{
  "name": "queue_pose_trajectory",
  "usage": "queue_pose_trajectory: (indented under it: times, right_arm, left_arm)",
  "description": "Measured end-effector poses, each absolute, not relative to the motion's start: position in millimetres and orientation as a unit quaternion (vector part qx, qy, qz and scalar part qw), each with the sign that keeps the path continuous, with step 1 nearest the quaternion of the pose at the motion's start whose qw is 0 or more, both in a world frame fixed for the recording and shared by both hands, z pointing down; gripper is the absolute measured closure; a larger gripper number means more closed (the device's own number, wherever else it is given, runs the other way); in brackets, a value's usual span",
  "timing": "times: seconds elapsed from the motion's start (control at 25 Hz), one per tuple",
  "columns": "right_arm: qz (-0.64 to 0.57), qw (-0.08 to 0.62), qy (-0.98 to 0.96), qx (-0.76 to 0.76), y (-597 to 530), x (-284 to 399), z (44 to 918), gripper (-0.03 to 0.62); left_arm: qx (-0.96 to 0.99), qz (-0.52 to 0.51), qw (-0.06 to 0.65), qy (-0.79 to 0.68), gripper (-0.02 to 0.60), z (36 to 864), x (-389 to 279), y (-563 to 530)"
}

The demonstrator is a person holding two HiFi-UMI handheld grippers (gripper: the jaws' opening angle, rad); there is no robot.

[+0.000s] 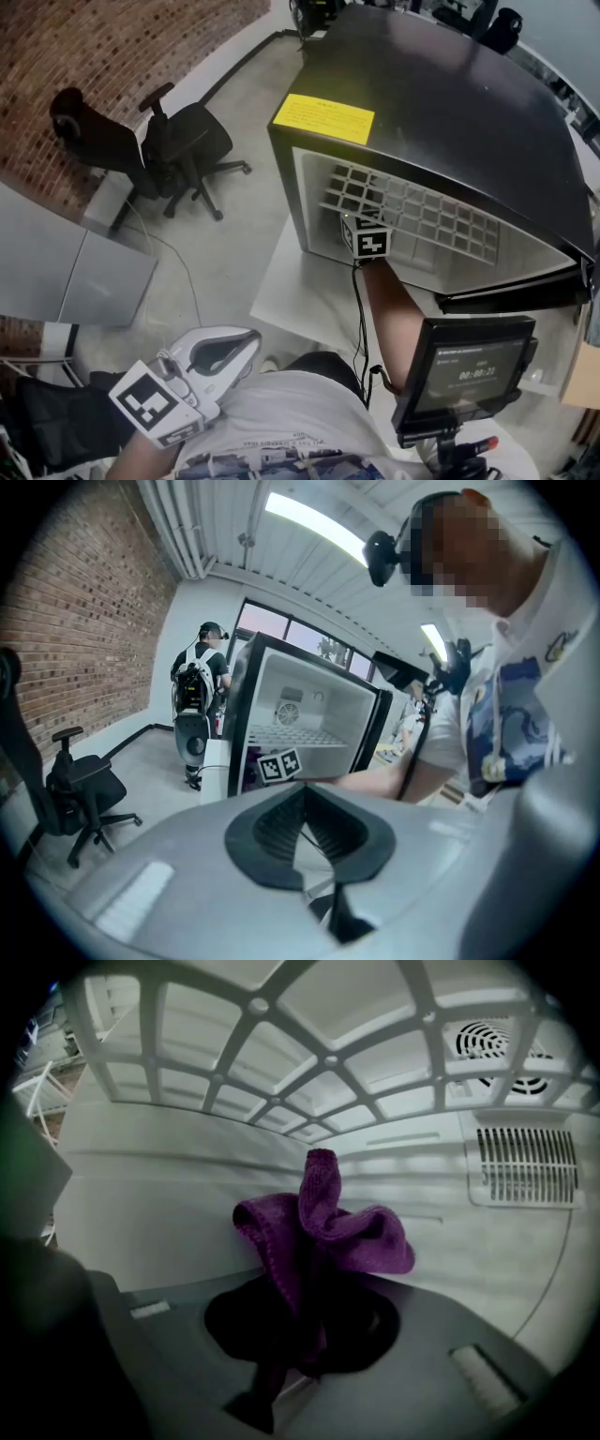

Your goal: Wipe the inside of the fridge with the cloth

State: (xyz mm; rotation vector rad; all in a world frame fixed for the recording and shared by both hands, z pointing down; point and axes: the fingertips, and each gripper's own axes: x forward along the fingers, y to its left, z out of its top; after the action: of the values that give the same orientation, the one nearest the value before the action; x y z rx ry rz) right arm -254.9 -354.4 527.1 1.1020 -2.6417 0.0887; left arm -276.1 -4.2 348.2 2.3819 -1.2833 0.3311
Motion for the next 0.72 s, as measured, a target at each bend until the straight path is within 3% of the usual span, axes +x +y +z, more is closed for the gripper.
queue_pose_trajectory:
  times: [0.72]
  right_arm:
    - [0.032,0.148,-0.925,0.349,-289,-260,527,0.513]
  left_arm:
    - [0.874,0.109,0.194,-0.433,0.574,340,-280,17]
